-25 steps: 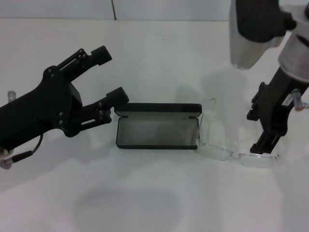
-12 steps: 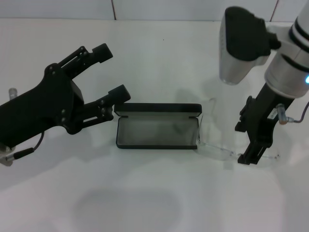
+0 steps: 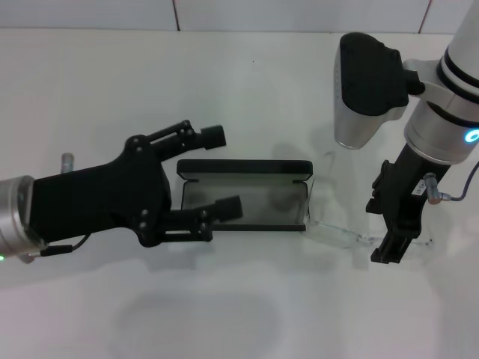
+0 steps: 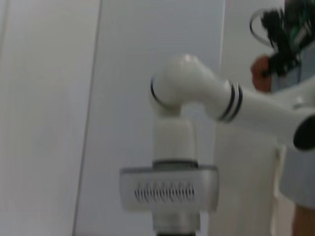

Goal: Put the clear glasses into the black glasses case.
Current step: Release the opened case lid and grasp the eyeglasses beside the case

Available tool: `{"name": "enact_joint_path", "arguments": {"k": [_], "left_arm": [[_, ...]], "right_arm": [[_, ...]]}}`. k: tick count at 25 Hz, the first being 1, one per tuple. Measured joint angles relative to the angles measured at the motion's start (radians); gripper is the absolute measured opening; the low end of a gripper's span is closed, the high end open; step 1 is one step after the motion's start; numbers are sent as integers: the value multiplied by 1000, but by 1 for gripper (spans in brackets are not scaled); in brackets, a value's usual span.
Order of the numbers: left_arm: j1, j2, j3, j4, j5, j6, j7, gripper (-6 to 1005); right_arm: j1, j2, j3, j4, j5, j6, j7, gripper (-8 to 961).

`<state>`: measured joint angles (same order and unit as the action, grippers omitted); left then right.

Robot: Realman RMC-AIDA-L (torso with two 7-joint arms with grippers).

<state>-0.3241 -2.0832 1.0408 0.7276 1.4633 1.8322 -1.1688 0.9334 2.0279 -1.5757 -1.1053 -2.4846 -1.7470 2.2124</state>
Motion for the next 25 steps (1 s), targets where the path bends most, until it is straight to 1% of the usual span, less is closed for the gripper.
{"name": "enact_joint_path", "arguments": {"k": [7,10,19,25], "left_arm": [[-3,2,-3,163,123,-23,-151,895],[-12,1,-4,208,180,-34,-199,895],[-7,-2,-27,220,194,-35,-197,894],[-6,-2,-32,214,190,-36,-190,894]], "right_arm": [[0,0,-7,5,1,11,-1,807],[-2,0,-8,5,1,11,-1,807],[-2,0,-9,6,1,13,0,807],[-2,0,-9,27,4,26,-1,734]]}}
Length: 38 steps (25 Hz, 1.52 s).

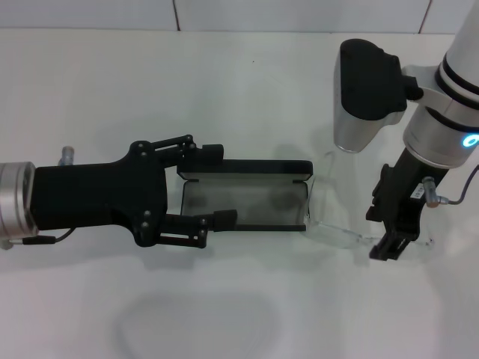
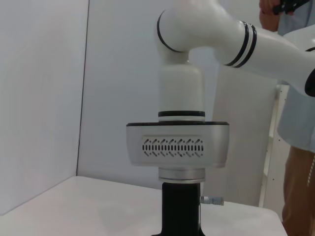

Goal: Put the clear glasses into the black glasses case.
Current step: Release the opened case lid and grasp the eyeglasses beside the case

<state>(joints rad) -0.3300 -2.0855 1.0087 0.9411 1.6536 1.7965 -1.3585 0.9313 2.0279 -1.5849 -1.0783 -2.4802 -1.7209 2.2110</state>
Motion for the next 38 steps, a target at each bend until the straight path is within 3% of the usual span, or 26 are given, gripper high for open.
{"name": "enact_joint_path", "arguments": {"k": [10,16,38], "left_arm": [[1,-1,1,0,0,0,5,895],[0,-2,1,0,0,0,6,894],[0,-4,1,-2,0,-15,12,894]], "right_arm": [[0,0,-4,4,0,11,-1,528],[0,0,-14,5,1,25,-2,316],[-2,0,-111,23,43,101,-2,312]]}}
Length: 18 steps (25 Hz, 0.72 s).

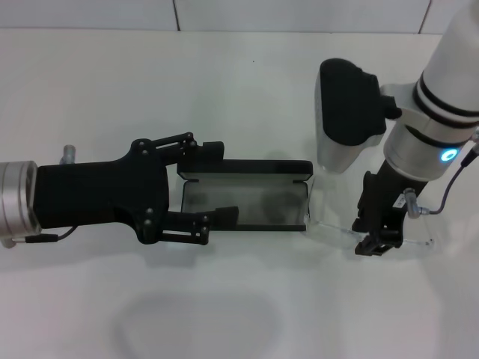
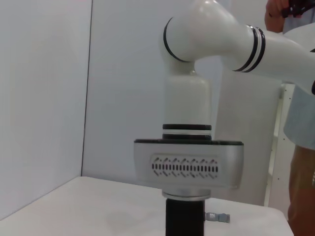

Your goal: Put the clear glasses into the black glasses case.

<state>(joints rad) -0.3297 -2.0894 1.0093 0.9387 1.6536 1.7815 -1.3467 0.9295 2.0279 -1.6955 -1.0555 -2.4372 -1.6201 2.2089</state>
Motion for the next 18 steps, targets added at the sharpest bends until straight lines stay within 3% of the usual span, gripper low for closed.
{"name": "enact_joint_path", "arguments": {"k": [13,15,18], "left_arm": [[1,0,0,0,0,-4,6,895],[2,0,0,0,0,-4,6,895],[2,0,0,0,0,-4,6,895]], "right_arm": [[-20,0,-21,-4,30,33,-37,301],[-22,0,-20,-6,28,37,-38,147],[-24,0,-20,-6,26,38,-38,138]]}}
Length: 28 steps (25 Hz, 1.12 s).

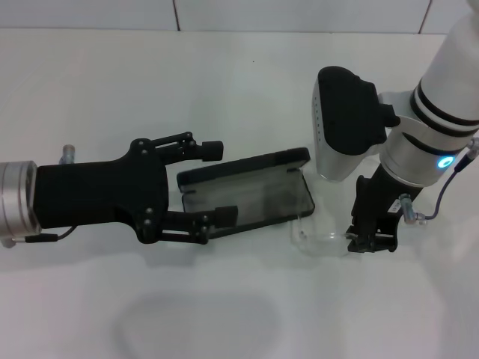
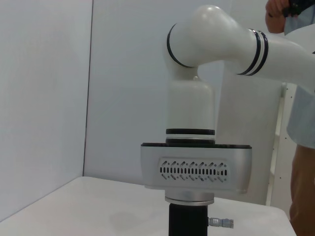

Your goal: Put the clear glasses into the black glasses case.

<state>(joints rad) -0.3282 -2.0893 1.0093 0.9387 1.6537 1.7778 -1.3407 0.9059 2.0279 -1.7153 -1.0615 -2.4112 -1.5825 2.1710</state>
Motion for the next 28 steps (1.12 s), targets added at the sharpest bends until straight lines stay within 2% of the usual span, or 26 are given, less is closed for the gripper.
{"name": "enact_joint_path", "arguments": {"k": [4,12,20,28], "left_arm": [[2,0,0,0,0,-1,0,895],[3,0,0,0,-15,-4,0,894],[3,0,-22,0,-40,-5,15,894],[24,2,-26,0,-122,-5,39,895]], "right_arm": [[-8,-3,11,-21,-1,-7,4,126],[-144,-6,134,-280,-59,-140,13,116],[-252,-7,196,-476,-82,-200,27,115],[-338,-9,322,-647,-1,-241,13,113]]}}
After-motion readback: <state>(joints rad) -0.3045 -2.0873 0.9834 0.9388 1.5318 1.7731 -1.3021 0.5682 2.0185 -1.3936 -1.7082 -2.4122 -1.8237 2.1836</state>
